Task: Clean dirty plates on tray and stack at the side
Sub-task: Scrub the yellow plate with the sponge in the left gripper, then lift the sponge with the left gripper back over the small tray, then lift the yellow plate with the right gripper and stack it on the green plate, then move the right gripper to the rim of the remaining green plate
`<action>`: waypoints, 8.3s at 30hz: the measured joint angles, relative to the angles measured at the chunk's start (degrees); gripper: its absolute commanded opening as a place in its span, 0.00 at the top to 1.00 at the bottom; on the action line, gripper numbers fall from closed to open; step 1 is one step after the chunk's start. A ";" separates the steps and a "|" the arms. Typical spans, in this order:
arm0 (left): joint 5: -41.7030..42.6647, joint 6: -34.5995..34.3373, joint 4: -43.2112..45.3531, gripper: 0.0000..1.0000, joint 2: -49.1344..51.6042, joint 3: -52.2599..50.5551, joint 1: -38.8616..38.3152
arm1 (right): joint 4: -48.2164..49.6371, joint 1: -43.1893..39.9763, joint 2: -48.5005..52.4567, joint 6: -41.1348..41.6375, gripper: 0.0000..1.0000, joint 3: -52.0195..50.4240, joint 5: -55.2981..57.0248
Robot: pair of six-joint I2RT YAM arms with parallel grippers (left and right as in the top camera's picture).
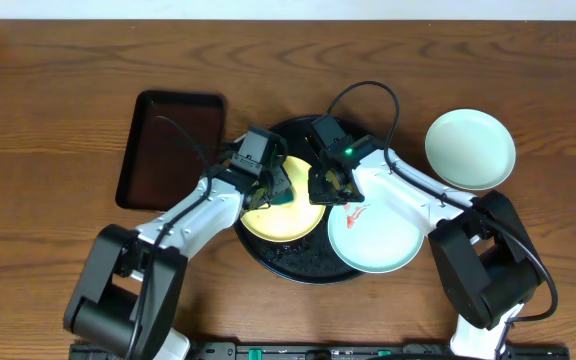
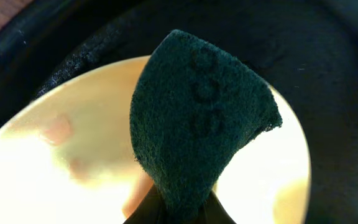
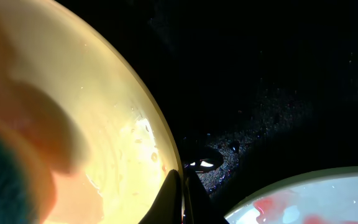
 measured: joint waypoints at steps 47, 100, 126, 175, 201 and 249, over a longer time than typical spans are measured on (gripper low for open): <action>-3.23 -0.72 -9.60 0.92 -2.78 -0.44 -2.97 | -0.35 0.00 0.00 0.02 0.99 0.02 -0.02; -21.92 2.58 -32.06 0.92 -23.23 0.79 10.71 | -2.67 0.00 -9.18 -12.28 0.99 1.27 2.67; -21.92 2.58 -31.58 0.92 -23.23 0.76 10.97 | 2.71 0.00 1.75 -12.28 0.58 1.99 3.37; -21.03 2.58 -29.70 0.92 -23.23 0.22 10.97 | 1.95 16.00 -17.92 -41.57 0.99 6.67 65.83; -20.15 2.58 -29.66 0.92 -23.23 0.17 10.97 | -3.74 8.26 -17.94 -30.58 0.99 6.69 52.98; -19.17 2.58 -27.96 0.92 -23.23 0.00 10.97 | -13.49 -45.75 -37.00 -5.84 0.01 -12.37 -6.10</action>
